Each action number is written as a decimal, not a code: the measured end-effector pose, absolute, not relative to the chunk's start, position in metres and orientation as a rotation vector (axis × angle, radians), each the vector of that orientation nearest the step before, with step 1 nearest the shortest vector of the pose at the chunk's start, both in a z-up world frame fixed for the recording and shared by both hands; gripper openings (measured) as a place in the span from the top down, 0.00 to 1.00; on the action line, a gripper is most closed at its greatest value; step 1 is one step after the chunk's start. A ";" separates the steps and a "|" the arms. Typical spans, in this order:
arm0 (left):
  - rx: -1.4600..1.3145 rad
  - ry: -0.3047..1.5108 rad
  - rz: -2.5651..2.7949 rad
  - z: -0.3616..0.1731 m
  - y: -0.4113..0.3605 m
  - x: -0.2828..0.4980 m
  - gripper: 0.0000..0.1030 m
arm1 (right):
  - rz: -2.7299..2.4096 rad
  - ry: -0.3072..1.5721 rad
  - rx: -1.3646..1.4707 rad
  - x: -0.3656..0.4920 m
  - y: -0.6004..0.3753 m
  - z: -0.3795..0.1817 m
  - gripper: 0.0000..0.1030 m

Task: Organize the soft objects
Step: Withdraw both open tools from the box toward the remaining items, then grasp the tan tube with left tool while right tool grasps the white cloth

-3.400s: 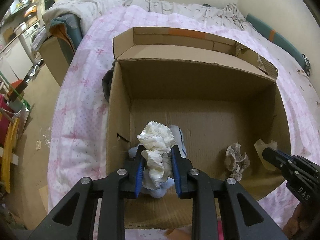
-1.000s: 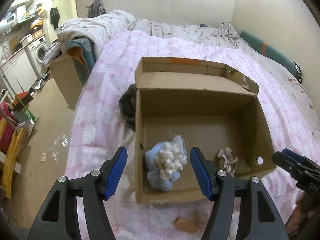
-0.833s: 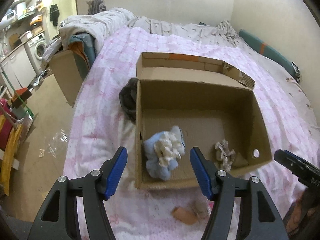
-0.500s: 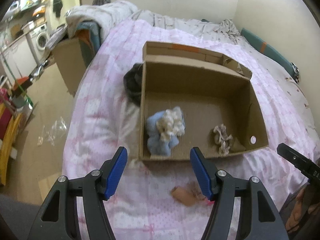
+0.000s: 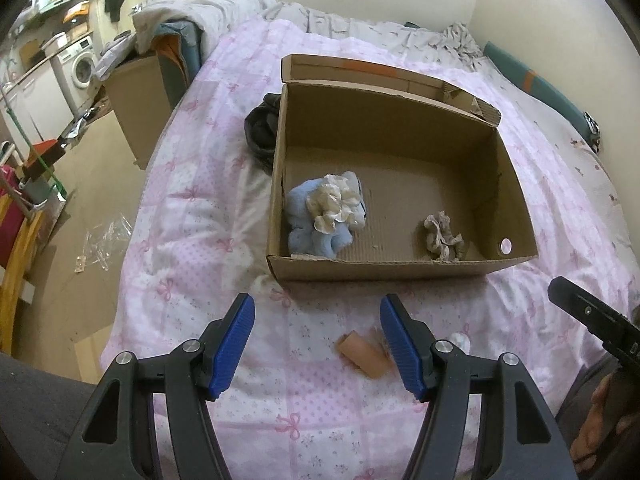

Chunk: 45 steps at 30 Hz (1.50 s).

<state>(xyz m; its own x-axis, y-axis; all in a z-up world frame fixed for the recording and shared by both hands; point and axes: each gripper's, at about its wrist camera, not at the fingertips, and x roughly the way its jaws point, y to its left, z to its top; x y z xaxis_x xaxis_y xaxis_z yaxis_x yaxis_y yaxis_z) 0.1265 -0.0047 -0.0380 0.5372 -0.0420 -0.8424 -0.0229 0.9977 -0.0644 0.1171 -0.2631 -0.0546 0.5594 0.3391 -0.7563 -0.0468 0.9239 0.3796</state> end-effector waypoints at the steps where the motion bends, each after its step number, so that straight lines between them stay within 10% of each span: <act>1: -0.073 1.006 -0.008 -0.038 -0.005 0.126 0.40 | 0.229 0.956 0.332 0.117 -0.263 -0.055 0.15; 23: -0.281 1.315 -0.006 -0.112 0.015 0.150 0.40 | 0.155 1.142 0.367 0.132 -0.262 -0.097 0.15; 34: -0.350 1.432 -0.088 -0.159 -0.015 0.163 0.67 | 0.173 1.187 0.373 0.140 -0.255 -0.109 0.15; 38: -0.350 1.413 -0.115 -0.157 -0.019 0.162 0.96 | 0.167 1.193 0.370 0.141 -0.255 -0.111 0.15; 45: -0.330 1.369 -0.111 -0.135 -0.011 0.153 0.96 | 0.156 1.201 0.365 0.143 -0.254 -0.116 0.15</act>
<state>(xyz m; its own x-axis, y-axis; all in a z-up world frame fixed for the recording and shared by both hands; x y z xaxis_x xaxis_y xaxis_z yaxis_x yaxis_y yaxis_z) 0.1529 -0.0115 -0.1346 0.2033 -0.2685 -0.9416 -0.1135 0.9487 -0.2950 0.1433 -0.2544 -0.1157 0.3591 0.3090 -0.8806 0.0737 0.9313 0.3568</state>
